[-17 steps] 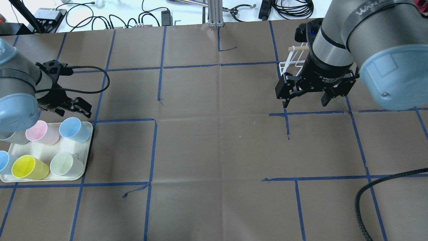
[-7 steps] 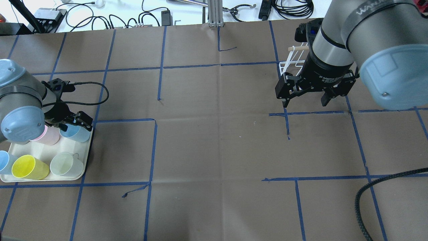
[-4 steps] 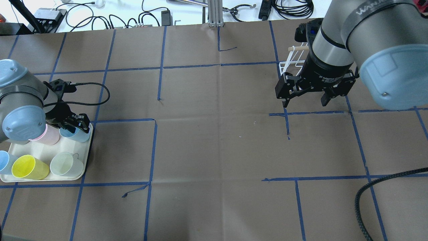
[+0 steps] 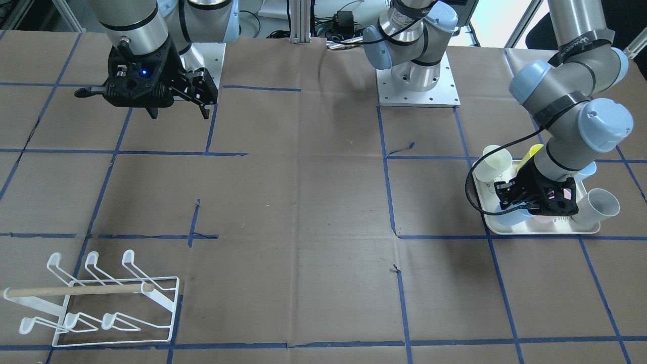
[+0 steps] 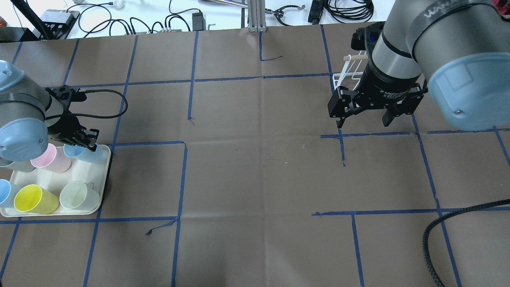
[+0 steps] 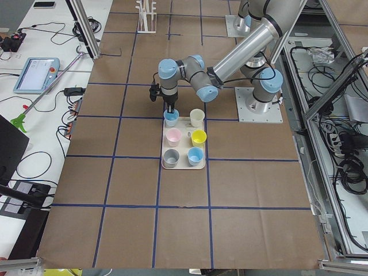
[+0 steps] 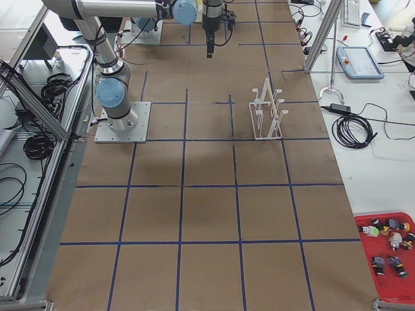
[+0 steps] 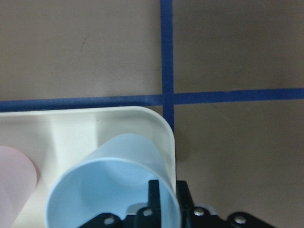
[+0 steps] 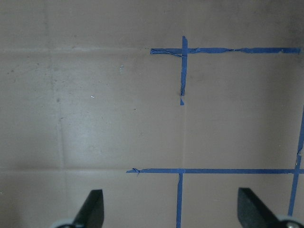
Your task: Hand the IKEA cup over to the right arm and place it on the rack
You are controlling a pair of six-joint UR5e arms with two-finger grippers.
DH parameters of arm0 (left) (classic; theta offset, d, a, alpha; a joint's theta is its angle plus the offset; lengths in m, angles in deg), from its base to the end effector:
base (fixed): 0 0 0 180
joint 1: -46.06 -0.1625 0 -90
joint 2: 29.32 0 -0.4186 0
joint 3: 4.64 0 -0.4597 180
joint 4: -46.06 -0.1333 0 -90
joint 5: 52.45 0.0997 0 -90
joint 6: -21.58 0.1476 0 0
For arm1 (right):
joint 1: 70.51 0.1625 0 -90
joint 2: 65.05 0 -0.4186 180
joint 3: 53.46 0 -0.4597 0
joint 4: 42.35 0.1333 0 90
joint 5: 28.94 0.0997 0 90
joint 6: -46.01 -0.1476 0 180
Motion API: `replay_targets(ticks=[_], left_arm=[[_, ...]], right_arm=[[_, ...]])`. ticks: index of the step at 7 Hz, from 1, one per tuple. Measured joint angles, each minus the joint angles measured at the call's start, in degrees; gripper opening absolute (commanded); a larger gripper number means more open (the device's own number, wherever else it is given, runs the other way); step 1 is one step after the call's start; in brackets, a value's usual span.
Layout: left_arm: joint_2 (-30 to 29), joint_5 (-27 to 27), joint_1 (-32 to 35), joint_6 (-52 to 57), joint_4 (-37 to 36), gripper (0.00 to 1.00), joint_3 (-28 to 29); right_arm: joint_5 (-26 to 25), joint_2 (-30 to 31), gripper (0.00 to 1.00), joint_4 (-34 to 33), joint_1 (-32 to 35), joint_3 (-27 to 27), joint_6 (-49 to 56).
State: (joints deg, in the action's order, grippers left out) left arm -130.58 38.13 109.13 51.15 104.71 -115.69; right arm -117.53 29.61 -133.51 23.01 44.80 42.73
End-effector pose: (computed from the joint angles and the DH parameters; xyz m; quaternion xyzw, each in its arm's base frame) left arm 0.1395 -0.5656 0.1781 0.0231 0.9997 0.0098 0.0005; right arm 0.1685 -0.5087 0.3992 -0.0018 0.9997 0.0220 0.0110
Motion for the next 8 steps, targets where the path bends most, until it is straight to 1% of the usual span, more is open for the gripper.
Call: replay_targets(ticks=[1,3,4,5,6,7,8], left_arm=[[1.3,0.0,0.2,0.0,7.4,0.00,5.7],[1.8,0.0,0.4,0.0,26.0,0.00,20.8],[1.6,-0.1,0.6,0.0,32.2,0.00,26.5],[1.3,-0.4,1.2,0.0,35.3,0.00,30.0],[1.0,-2.0,2.4,0.2,34.7,0.00,31.4],[0.9,-5.5,3.7,0.5,31.2,0.00,31.3],[0.8,-10.3,4.5,1.1,26.0,0.00,29.7]], right_arm=[[0.0,0.0,1.00,0.1,0.0,0.0,-0.1],[-0.1,0.1,1.00,0.0,0.0,-0.3,-0.1],[-0.1,0.1,1.00,-0.6,0.0,-0.5,-0.1],[0.1,0.1,1.00,-2.6,-0.1,-0.4,-0.2],[0.3,0.0,1.00,-6.3,-0.1,-0.1,-0.5],[1.2,-0.3,1.00,-11.4,-0.1,0.7,-1.5],[4.1,-1.1,0.99,-17.7,-0.1,2.6,-3.1]])
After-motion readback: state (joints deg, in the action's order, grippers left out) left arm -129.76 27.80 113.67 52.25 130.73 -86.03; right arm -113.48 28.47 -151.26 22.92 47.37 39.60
